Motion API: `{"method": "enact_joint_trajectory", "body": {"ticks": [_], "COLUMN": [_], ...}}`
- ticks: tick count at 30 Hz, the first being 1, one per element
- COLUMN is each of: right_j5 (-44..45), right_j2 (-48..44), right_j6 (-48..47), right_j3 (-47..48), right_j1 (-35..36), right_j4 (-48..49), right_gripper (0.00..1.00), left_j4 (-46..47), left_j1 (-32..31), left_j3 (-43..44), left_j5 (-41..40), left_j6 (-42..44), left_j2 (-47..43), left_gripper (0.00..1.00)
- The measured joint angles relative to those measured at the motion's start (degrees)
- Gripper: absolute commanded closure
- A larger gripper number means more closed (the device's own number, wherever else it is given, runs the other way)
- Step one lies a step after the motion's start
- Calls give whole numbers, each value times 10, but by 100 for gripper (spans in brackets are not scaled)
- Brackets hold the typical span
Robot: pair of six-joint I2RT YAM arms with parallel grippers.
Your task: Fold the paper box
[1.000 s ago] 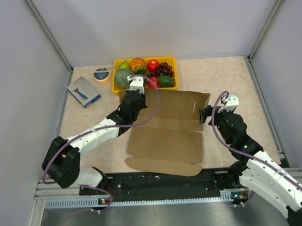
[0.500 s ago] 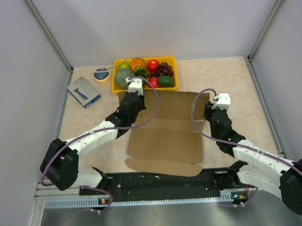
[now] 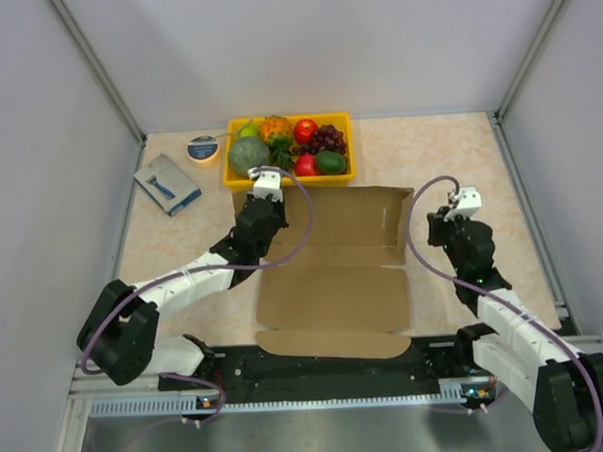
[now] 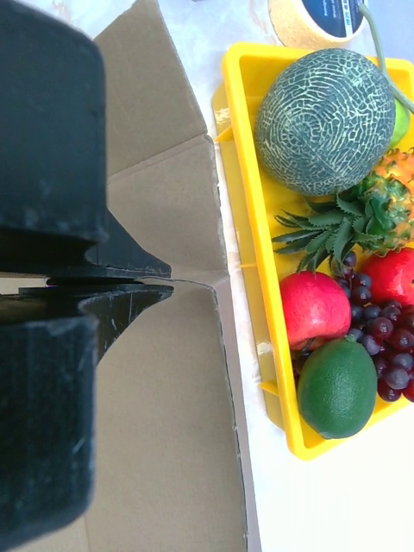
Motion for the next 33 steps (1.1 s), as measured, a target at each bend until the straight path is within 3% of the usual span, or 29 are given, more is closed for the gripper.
{"method": "enact_joint_trajectory", "body": {"ticks": [2,4,5,7,8,9,10,11,17,22,25,26,27,29,33], "right_j5": [-29,-36,-37,-40,-52,-63,-86,-101,-82,-23,24,38,53,70,76], "right_j2": [-10,-18,-17,-9,-4,-1,2,2,7,37,66,69,70,66,66], "right_j6": [19,61,85,141,166,191,229,262,467,659,683,669,645,590,486], "right_j3": [24,75,117,209,254,287,321,345,429,430,421,414,405,378,307], "right_j1": [0,0,0,0,0,0,6,14,211,246,256,256,255,252,257], "right_j4": [-62,-156,-221,-341,-394,-429,-464,-489,-539,-496,-480,-472,-464,-433,-354], "right_gripper": [100,92,75,62,41,31,8,1,1,8,46,73,82,89,89], "left_j4": [15,23,25,29,30,32,33,34,38,40,40,40,40,40,40], "left_j1": [0,0,0,0,0,0,0,0,0,0,0,0,0,0,0], "left_j3": [-10,-16,-18,-21,-21,-21,-21,-21,-21,-21,-21,-21,-21,-21,-21], "left_j5": [3,4,5,7,7,7,8,8,3,1,0,0,0,0,0], "left_j6": [-1,-3,-5,-8,-8,-8,-9,-9,-9,-10,-14,-15,-16,-16,-16], "left_j2": [-2,-3,-4,-7,-7,-7,-7,-7,-8,-8,-8,-8,-8,-8,-8], "left_gripper": [100,100,100,100,100,100,100,100,100,100,100,100,100,100,100]}}
